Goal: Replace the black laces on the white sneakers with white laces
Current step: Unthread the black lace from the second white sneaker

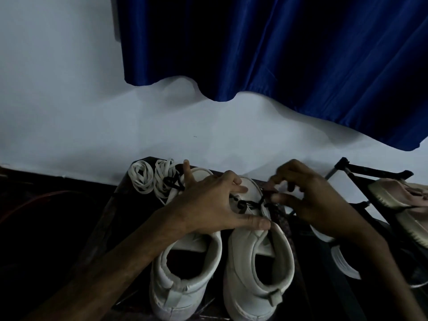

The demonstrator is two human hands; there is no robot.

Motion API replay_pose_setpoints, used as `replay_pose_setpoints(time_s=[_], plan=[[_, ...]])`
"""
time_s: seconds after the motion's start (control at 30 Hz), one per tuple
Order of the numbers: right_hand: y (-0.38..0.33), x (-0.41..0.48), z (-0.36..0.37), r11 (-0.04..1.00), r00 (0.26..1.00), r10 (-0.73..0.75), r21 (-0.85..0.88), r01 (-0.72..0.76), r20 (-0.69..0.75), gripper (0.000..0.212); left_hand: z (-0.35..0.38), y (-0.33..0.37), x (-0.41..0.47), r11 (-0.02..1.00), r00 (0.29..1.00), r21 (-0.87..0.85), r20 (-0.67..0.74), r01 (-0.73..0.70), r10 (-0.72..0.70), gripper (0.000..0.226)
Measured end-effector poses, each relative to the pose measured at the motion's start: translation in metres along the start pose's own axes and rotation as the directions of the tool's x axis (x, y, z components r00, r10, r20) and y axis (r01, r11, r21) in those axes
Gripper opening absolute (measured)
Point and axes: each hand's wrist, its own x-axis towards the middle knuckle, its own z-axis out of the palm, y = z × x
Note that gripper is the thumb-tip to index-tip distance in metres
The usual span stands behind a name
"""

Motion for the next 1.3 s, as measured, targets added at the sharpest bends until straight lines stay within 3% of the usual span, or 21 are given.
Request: replay_pose_setpoints(time_s=[0.13,0.3,0.4,0.57,0.67,0.77,0.9,1.0,1.13,1.2,1.3], plan=[[-0.023,0.009,0.009,1.0,0.986,-0.028,0.005,0.027,0.167,0.017,0.001,0.001,-0.001,0.999,1.0,-0.04,-0.022,-0.006,0.005,0.093],[-0.033,0.015,0.024,0.997,0.982,0.063,-0.064,-0.052,0.179,0.018,0.0,0.002,-0.001,1.0,0.999,-0.019,-0.046,-0.017,0.016,0.094],[-0.034,0.014,0.026,0.992,0.987,0.068,-0.119,-0.051,0.145,0.03,-0.001,0.003,-0.001,0.999,1.0,0.032,-0.015,-0.007,0.008,0.096],[-0.026,0.004,0.012,0.961,0.992,0.107,-0.262,-0.087,0.062,0.012,-0.004,0.006,-0.001,0.999,0.998,0.049,0.062,0.021,-0.024,0.098],[-0.001,-0.006,-0.013,0.93,0.979,0.202,-0.305,-0.205,-0.04,0.019,-0.003,0.005,-0.002,0.999,0.998,0.037,0.057,0.022,-0.024,0.097],[0.012,-0.012,-0.023,0.949,0.976,0.217,-0.23,-0.217,-0.026,0.027,-0.003,0.005,-0.004,1.0,0.999,0.022,0.045,0.017,-0.018,0.098],[-0.015,-0.001,-0.009,0.997,0.994,0.079,-0.017,-0.078,0.08,0.016,-0.005,0.004,-0.005,1.0,0.999,-0.009,0.035,0.013,-0.013,0.096],[-0.03,0.011,0.013,1.0,0.988,0.016,0.0,-0.016,0.156,0.012,-0.005,0.005,-0.006,1.0,0.999,-0.017,0.028,0.015,-0.015,0.096],[-0.033,0.015,0.028,0.993,0.994,0.04,-0.114,-0.029,0.1,0.022,-0.004,0.006,-0.006,1.0,0.999,-0.008,0.036,0.021,-0.021,0.094],[-0.031,0.01,0.023,0.975,0.995,0.063,-0.219,-0.044,0.083,0.017,-0.004,0.007,-0.005,1.0,0.998,-0.001,0.053,0.028,-0.028,0.095],[-0.009,0.0,0.007,0.924,0.992,0.113,-0.36,-0.126,-0.058,0.009,-0.004,0.008,-0.005,1.0,0.997,-0.007,0.076,0.03,-0.029,0.095]])
